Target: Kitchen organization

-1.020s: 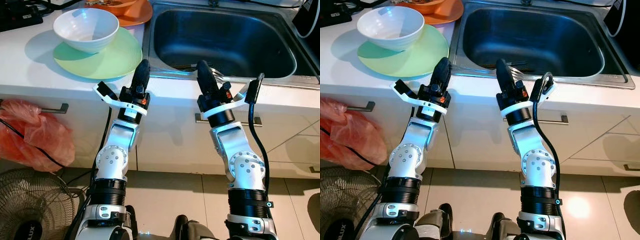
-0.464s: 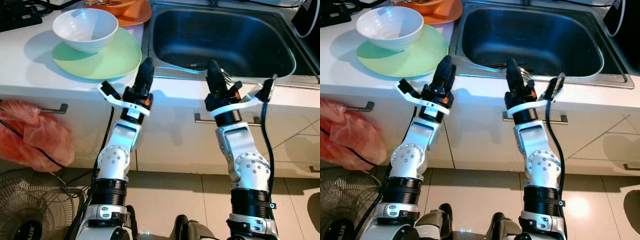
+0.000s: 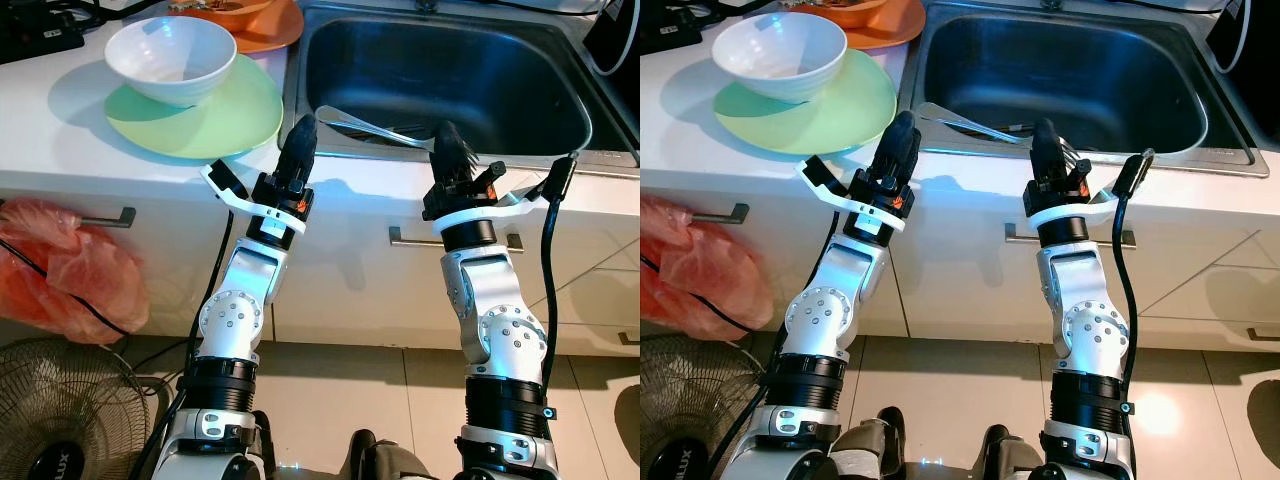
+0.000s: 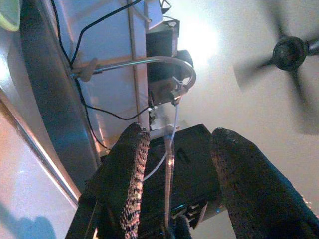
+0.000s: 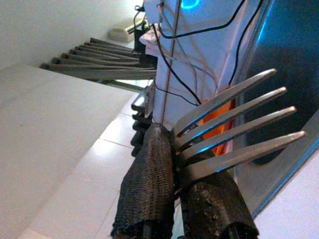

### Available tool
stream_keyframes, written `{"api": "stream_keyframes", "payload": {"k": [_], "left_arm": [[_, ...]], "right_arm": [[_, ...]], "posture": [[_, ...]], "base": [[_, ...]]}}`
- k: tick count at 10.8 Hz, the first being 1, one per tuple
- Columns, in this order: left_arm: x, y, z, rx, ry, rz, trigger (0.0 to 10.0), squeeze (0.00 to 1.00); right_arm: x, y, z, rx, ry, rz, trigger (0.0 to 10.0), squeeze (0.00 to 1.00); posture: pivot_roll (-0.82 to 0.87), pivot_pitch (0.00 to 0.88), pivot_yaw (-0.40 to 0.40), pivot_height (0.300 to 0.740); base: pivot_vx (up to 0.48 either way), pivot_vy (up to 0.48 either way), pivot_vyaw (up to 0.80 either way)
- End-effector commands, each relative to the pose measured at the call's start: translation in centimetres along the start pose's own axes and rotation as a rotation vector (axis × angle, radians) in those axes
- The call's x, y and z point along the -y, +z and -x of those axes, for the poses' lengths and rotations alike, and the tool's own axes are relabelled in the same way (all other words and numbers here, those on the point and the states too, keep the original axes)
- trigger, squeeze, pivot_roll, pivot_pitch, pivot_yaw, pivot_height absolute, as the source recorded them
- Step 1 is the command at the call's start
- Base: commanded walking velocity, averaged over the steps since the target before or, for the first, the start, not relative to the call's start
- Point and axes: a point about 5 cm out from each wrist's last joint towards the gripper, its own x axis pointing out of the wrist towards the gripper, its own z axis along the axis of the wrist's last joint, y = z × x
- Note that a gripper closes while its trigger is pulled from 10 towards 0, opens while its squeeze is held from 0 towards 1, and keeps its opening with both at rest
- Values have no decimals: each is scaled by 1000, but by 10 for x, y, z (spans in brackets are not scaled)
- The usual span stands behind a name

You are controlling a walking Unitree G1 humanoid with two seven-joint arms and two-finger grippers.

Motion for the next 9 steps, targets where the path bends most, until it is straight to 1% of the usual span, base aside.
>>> {"api": "stream_keyframes", "payload": {"k": [1,2,4,5,7,8,9], "left_arm": [[26,-40,-21,-28,-101,124,10000,0],[26,-41,-21,-38,-103,107,10000,0],[25,-41,-20,-46,-94,84,10000,0],[24,-40,-20,-42,-81,55,10000,0],[25,-34,-24,-33,-44,-99,10000,0],[26,-34,-25,-44,-36,-172,10000,0],[31,-32,-27,-65,-59,-347,10000,0]], "right_arm": [[-9,-13,-13,48,14,-46,10000,0],[-12,-6,-17,89,9,-16,10000,0],[-14,1,-21,127,6,-11,10000,0],[-15,5,-23,142,10,-5,10000,0],[-21,11,-28,167,30,14,10000,0],[-21,12,-29,169,33,21,10000,0],[-23,13,-29,167,44,45,10000,0]], "posture": [[105,192,-50,740],[105,191,-51,740],[107,188,-50,740],[106,188,-50,740],[106,185,-51,740],[105,184,-51,740],[105,182,-53,740]], "base": [[0,0,0],[0,0,0],[0,0,0],[0,0,0],[0,0,0],[0,0,0],[0,0,0]]}}
